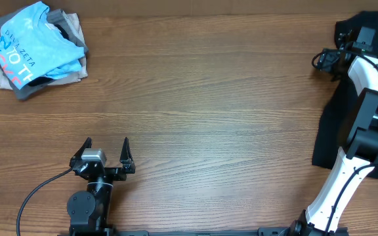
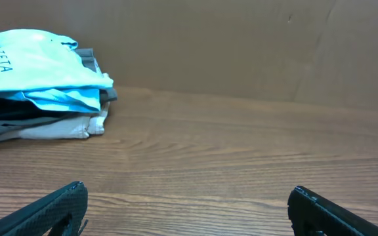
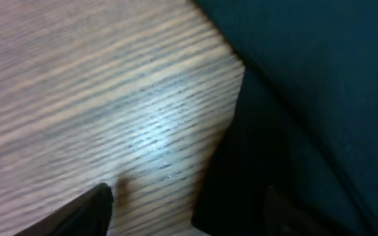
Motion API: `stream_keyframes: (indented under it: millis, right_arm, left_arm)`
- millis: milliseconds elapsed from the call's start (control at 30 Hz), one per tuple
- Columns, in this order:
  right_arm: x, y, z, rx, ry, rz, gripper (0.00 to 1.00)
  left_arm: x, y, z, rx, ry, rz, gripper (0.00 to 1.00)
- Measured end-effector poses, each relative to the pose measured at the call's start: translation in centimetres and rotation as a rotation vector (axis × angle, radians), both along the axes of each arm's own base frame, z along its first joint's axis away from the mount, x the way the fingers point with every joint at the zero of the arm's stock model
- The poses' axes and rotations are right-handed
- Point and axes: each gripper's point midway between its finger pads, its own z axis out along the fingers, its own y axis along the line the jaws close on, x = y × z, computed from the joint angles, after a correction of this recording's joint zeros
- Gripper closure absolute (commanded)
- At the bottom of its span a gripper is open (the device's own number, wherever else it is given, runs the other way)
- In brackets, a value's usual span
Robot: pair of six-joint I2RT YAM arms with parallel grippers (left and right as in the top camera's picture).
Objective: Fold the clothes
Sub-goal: 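Swing the right gripper holding the black T-shirt toward the table center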
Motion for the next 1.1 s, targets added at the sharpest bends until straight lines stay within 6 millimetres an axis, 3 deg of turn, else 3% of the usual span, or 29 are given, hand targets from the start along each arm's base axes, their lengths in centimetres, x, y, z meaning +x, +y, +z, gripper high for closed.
stream_keyframes:
  millis: [267,400,600,633,667,933,1100]
  right_arm:
    - [-0.2,-0.4,-0.4,-0.011,0.01,-0.031,0.27]
    - [-0.3,-0.5,-0.6,-0.014,0.017,-0.038,0.37]
    - [-0.4,-0.9,-0.7,-0.028,0.024,-0.051,0.71]
    - [-0.4,-1.0,-0.8,-0.03,0.024,-0.055,0.79]
    - [-0.4,-1.1,-0.8,-0.033,0.025,-0.057,0.96]
    - [-0.6,-0.8,-0.7,-0.016,0.045,-0.051,0.96]
    - [-0.1,2.4,-0.1,0.067,0.07,0.019,0.96]
  left_arm:
    - [0.0,0.0,0.0,0.0,0.0,0.0,0.0]
    - [0.0,0.0,0.0,0.0,0.0,0.0,0.0]
    - [0.0,0.0,0.0,0.0,0.0,0.0,0.0]
    - [0.0,0.0,0.0,0.0,0.0,0.0,0.0]
    - [0.0,0.0,0.0,0.0,0.0,0.0,0.0]
    - [0.0,0.0,0.0,0.0,0.0,0.0,0.0]
    - [0.0,0.0,0.0,0.0,0.0,0.0,0.0]
